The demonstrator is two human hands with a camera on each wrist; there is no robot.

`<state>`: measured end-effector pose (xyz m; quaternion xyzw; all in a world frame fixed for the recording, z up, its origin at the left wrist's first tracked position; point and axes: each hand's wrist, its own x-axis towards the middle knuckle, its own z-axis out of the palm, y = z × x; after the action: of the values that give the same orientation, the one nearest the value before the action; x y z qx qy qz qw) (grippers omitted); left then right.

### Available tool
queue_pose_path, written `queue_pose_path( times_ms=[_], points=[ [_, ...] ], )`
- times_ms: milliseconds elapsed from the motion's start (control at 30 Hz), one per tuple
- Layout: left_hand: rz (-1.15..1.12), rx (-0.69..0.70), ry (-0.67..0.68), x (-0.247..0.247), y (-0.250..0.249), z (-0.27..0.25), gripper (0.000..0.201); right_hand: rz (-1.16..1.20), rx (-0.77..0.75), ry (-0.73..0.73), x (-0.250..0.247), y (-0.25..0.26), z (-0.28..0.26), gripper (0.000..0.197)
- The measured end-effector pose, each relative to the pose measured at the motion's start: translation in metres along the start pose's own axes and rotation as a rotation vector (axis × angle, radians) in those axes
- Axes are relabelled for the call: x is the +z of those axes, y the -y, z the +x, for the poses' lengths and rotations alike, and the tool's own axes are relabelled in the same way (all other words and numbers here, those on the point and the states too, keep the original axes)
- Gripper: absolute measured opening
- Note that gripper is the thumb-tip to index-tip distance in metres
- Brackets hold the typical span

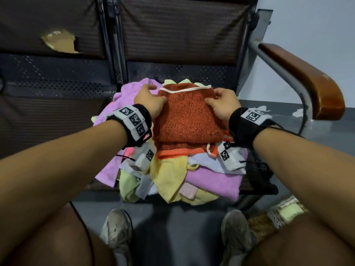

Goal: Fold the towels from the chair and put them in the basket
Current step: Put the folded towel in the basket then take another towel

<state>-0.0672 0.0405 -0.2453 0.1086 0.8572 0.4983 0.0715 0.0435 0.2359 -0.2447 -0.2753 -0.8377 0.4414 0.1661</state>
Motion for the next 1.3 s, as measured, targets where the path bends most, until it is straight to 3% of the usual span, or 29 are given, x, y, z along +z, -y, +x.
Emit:
queue_pose_path(
  times_ms=[33, 100, 167, 233, 300, 333, 400, 467, 533, 633, 733, 800, 867, 1000, 1100, 1200, 1300],
  points=[
    [0.006, 0.046, -0.012, 0.000, 0.001, -0.005, 0.050, -0.030, -0.011, 0.004, 0.003, -0.002, 0.002, 0.027],
    [0.018, 0.203, -0.008, -0.003, 0.006, -0.018, 0.034, -0.106, -0.041, 0.010, 0.004, -0.006, 0.002, 0.033],
    [0.063, 0.332, 0.094, -0.008, 0.011, -0.034, 0.017, -0.203, -0.108, -0.037, -0.002, -0.007, -0.003, 0.040],
    [0.165, 0.383, 0.239, -0.013, 0.015, -0.049, 0.012, -0.249, -0.275, -0.097, -0.012, -0.006, -0.016, 0.036],
    [0.290, 0.408, 0.356, -0.018, 0.023, -0.058, 0.034, -0.294, -0.496, -0.055, -0.021, -0.007, -0.033, 0.021],
    [0.336, 0.427, 0.415, -0.020, 0.027, -0.060, 0.051, -0.338, -0.566, 0.037, -0.023, -0.009, -0.041, 0.020],
    [0.409, 0.458, 0.508, -0.024, 0.032, -0.062, 0.079, -0.470, -0.586, 0.277, -0.022, -0.015, -0.056, 0.039],
    [0.478, 0.474, 0.498, -0.026, 0.036, -0.061, 0.088, -0.598, -0.570, 0.423, -0.020, -0.022, -0.060, 0.066],
    [0.512, 0.480, 0.408, -0.024, 0.039, -0.058, 0.081, -0.653, -0.553, 0.462, -0.016, -0.026, -0.061, 0.077],
    [0.468, 0.479, 0.279, -0.024, 0.040, -0.055, 0.055, -0.581, -0.544, 0.373, -0.016, -0.025, -0.061, 0.051],
    [0.310, 0.401, 0.296, -0.030, 0.039, -0.048, 0.029, -0.521, -0.538, 0.307, -0.022, -0.019, -0.067, 0.022],
    [0.133, 0.293, 0.360, -0.036, 0.038, -0.045, 0.027, -0.494, -0.535, 0.318, -0.029, -0.013, -0.071, 0.006],
    [-0.040, 0.187, 0.387, -0.039, 0.039, -0.043, 0.022, -0.410, -0.484, 0.349, -0.034, -0.009, -0.071, 0.011],
    [-0.108, 0.064, 0.375, -0.035, 0.043, -0.040, 0.026, -0.059, -0.197, 0.453, -0.032, -0.009, -0.068, 0.026],
    [0.016, 0.043, 0.267, -0.027, 0.043, -0.038, 0.028, -0.133, -0.155, 0.377, -0.025, -0.020, -0.061, 0.027],
    [0.234, -0.046, 0.171, -0.022, 0.036, -0.044, 0.050, -0.335, -0.194, 0.302, -0.020, -0.030, -0.057, 0.026],
    [0.233, -0.283, 0.333, -0.023, 0.028, -0.050, 0.076, -0.376, -0.193, 0.274, -0.014, -0.033, -0.054, 0.031]
  ],
)
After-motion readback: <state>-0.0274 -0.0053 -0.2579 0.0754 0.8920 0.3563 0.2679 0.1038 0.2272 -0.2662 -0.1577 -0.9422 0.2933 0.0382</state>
